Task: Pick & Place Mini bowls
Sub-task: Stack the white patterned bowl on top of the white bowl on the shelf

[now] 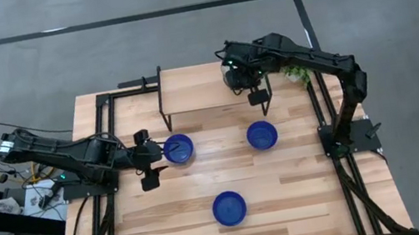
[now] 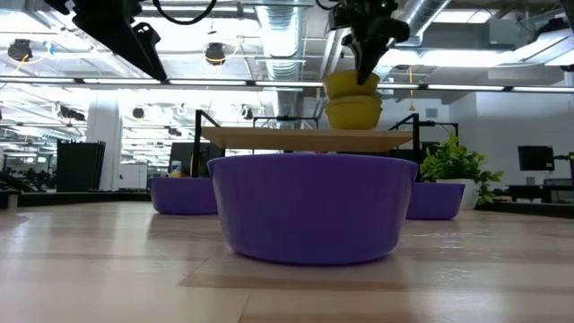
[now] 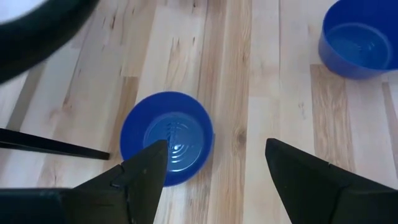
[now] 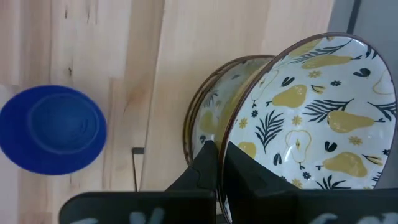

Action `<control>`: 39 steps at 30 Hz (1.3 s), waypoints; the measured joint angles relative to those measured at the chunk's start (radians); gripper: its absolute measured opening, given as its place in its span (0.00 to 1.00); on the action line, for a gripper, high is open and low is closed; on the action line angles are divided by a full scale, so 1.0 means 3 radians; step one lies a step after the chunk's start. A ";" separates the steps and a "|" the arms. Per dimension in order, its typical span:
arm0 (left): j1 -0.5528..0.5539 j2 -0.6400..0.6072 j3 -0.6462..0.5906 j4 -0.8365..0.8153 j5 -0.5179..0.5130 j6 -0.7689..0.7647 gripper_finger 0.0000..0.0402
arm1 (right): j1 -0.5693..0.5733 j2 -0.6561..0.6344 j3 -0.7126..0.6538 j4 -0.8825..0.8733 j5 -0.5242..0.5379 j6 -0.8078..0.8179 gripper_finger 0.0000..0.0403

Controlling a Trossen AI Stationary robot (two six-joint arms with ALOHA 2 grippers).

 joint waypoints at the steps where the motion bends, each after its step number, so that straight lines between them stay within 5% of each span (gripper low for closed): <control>1: 0.0000 0.0000 0.0000 0.0003 -0.0001 0.0000 0.67 | 0.0000 -0.0001 0.0000 0.0000 0.0005 0.0000 0.00; 25: 0.0001 -0.0001 0.0000 0.0042 0.0000 0.0079 0.67 | -0.0071 0.0162 0.0000 -0.0010 -0.0004 0.0171 0.00; 39: 0.0001 0.0000 0.0001 0.0078 0.0000 0.0150 0.67 | -0.0071 0.0162 0.0000 -0.0029 -0.0012 0.0259 0.11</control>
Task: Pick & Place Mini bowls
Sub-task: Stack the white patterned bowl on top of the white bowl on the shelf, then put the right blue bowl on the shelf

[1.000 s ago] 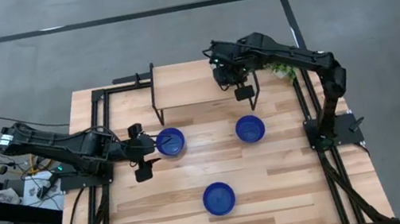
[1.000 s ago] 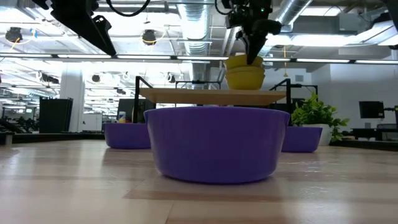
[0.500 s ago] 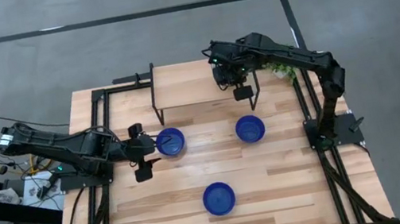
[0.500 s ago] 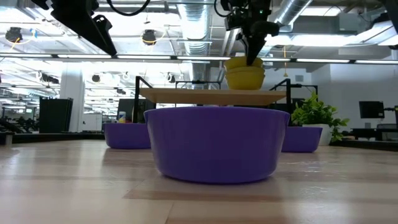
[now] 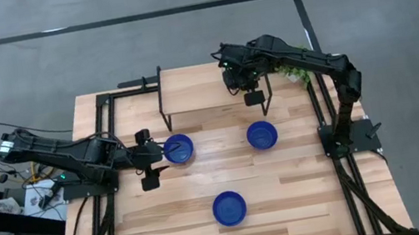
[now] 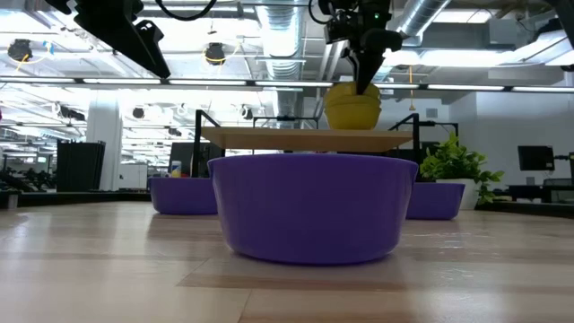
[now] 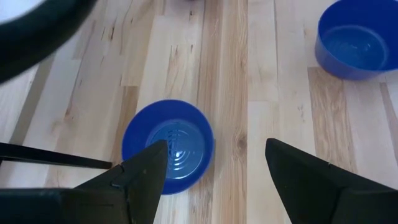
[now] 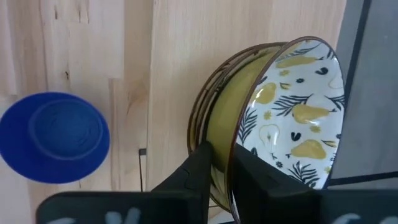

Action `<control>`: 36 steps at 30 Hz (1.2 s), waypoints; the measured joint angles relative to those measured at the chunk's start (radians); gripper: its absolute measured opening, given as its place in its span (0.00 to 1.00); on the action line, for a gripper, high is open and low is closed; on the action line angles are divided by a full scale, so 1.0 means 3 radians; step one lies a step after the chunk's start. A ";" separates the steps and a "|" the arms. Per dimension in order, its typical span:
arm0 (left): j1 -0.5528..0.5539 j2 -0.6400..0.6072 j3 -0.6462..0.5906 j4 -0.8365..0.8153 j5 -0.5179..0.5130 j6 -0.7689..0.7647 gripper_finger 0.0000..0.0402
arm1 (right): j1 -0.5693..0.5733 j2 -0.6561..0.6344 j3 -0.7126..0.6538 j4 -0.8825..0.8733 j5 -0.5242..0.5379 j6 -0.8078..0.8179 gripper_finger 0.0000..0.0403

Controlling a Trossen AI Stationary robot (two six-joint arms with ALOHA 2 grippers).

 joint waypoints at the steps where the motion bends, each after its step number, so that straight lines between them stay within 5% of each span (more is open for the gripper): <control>1: 0.0000 0.0000 0.0000 0.0000 0.0000 0.0000 0.67 | 0.0000 -0.0001 0.0000 0.0000 0.0001 0.0000 0.12; 16: -0.0001 0.0000 0.0000 0.0001 0.0000 0.0000 0.67 | 0.0137 -0.0013 0.0000 -0.0003 0.0047 0.0003 0.24; 23: -0.0001 0.0000 0.0000 0.0002 0.0000 0.0000 0.67 | 0.0248 -0.0043 0.0034 -0.0055 0.0372 0.0002 0.28; 36: 0.0000 0.0001 0.0000 0.0003 0.0000 0.0000 0.67 | 0.0544 -0.0099 0.0719 -0.0492 0.0322 0.0549 0.29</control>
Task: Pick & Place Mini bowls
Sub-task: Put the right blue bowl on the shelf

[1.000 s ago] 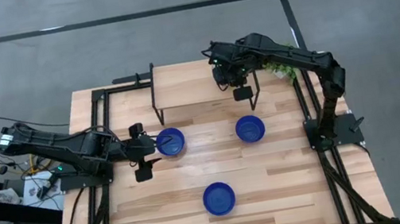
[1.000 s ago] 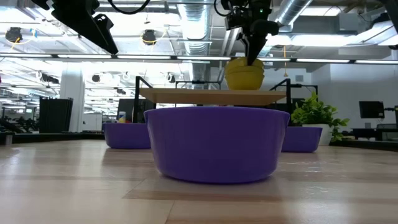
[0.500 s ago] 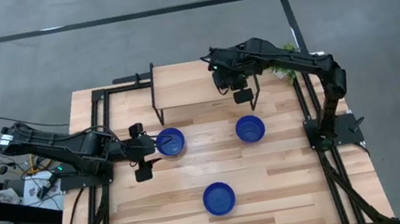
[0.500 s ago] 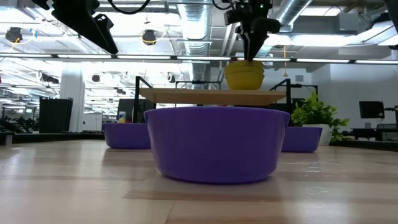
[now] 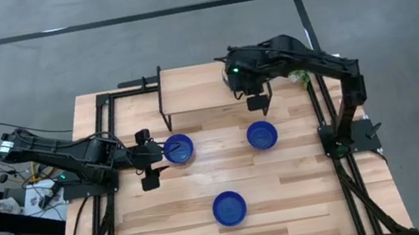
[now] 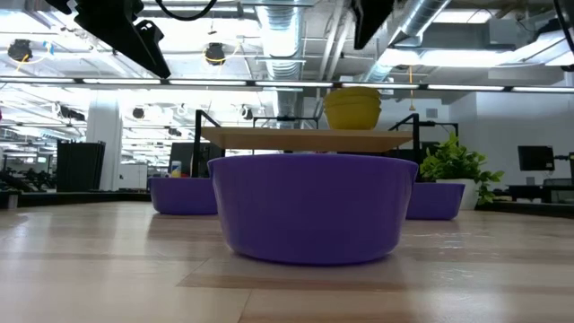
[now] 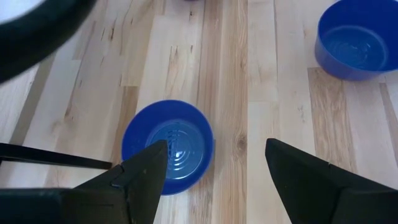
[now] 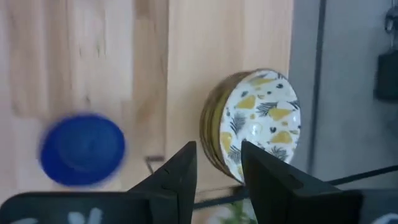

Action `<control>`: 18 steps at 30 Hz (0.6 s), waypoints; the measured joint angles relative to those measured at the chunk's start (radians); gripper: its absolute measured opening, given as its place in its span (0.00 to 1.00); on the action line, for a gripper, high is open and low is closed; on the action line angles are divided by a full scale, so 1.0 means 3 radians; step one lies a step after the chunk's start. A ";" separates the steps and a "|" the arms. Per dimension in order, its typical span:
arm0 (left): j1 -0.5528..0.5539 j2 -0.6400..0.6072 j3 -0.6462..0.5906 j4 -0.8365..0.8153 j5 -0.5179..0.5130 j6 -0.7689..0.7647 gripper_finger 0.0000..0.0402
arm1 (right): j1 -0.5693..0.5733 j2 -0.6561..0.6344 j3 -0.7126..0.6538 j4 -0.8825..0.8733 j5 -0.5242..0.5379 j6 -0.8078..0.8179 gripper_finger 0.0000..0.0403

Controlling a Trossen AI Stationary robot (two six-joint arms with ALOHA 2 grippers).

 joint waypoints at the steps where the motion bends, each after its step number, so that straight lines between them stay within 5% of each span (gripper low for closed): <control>1: -0.0001 0.0000 0.0000 0.0000 0.0001 0.0000 0.67 | 0.0017 -0.0040 -0.0001 0.0002 -0.0076 0.0130 0.29; 8: 0.0000 0.0000 0.0003 -0.0001 0.0138 -0.0002 0.67 | 0.0168 -0.0340 -0.0009 -0.0010 -0.0815 0.0845 0.29; 18: 0.0000 0.0000 0.0003 0.0000 0.0214 -0.0002 0.67 | 0.0754 -0.0850 -0.0924 -0.0014 -0.1013 0.1739 0.29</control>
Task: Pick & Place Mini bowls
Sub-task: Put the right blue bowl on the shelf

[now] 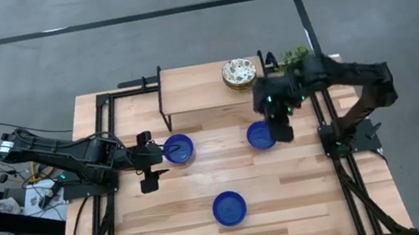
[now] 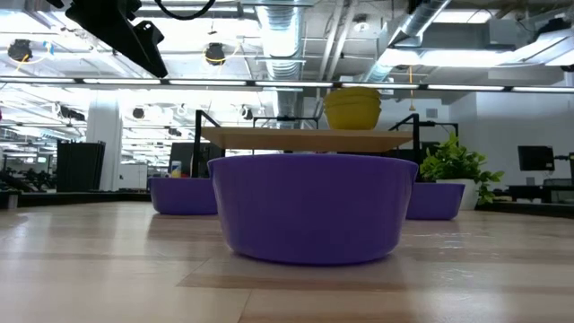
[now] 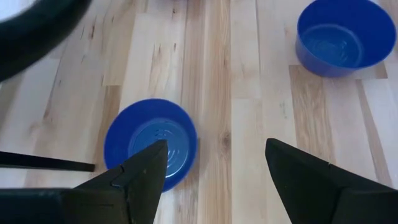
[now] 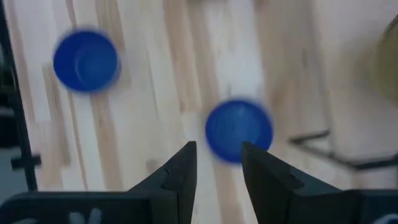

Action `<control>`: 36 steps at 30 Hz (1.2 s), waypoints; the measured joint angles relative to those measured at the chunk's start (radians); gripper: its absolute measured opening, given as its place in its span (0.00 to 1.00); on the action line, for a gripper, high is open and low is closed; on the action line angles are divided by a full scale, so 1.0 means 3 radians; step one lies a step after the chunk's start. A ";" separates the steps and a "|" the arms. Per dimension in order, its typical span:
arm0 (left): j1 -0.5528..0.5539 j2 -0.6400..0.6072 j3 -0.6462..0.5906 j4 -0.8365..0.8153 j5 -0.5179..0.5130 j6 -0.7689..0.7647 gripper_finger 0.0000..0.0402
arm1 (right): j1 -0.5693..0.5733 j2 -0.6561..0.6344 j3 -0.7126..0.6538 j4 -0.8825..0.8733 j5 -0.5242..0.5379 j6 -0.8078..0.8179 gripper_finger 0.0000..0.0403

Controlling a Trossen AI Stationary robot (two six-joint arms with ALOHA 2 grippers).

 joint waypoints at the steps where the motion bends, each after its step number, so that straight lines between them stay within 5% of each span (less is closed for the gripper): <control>1: 0.0000 0.0000 0.0000 0.0003 0.0000 0.0000 0.67 | 0.0065 -0.0049 -0.0149 0.0003 0.0000 0.0077 0.29; 17: 0.0000 0.0000 0.0000 0.0132 0.0003 0.0000 0.67 | 0.0560 -0.0307 -0.2033 0.1522 0.0171 0.0401 0.29; 36: 0.0000 0.0000 0.0000 0.0319 0.0002 -0.0001 0.67 | 0.0414 -0.0144 -0.2820 0.2188 0.0184 0.0316 0.29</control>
